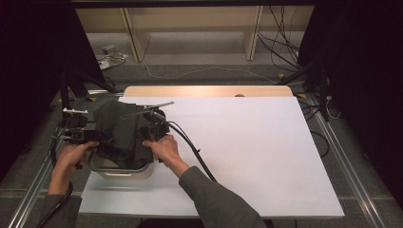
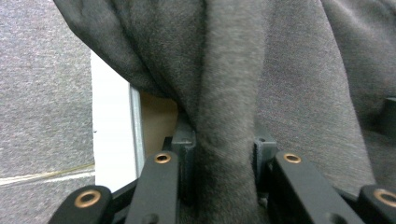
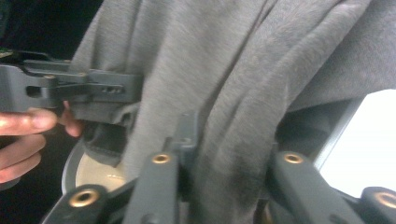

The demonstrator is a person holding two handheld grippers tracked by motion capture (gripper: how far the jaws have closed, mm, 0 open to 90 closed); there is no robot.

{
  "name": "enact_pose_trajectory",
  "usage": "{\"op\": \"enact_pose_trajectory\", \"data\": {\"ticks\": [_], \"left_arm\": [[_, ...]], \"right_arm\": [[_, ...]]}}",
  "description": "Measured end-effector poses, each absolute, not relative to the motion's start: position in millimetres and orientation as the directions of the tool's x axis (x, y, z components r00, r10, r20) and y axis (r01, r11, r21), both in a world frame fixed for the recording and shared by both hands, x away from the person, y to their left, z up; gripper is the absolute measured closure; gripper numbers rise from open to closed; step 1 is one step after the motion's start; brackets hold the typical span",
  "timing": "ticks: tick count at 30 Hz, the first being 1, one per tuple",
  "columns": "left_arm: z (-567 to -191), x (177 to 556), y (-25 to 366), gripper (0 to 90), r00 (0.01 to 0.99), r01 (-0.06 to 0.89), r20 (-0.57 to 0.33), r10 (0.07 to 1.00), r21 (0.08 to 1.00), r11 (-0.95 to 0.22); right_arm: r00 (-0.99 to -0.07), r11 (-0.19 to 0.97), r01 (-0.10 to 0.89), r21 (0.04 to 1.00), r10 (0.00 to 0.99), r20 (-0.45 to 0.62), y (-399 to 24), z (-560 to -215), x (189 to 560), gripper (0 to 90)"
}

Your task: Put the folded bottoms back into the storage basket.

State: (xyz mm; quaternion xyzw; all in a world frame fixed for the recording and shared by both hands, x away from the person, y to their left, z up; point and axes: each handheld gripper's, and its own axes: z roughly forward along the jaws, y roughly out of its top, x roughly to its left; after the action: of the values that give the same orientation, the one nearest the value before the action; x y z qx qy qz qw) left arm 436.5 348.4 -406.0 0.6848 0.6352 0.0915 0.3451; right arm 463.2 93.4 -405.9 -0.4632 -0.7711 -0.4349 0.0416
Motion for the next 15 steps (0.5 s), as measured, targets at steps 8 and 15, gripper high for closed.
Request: {"op": "enact_pose_trajectory", "data": {"ticks": [8,15], "left_arm": [[-410.2,439.8,340.8,71.1,0.194,0.820,-0.290,0.937,0.572,0.007],[-413.1,442.8,331.8,71.2,0.203,0.828,-0.273,0.940,0.560,-0.016]], "right_arm": [[-0.550,0.195,0.766,0.613,0.692,0.468,82.8,-400.2,469.6,48.3],[-0.552,0.170,0.740,0.650,0.707,0.443,66.5,-385.3,473.1,38.0]]}}
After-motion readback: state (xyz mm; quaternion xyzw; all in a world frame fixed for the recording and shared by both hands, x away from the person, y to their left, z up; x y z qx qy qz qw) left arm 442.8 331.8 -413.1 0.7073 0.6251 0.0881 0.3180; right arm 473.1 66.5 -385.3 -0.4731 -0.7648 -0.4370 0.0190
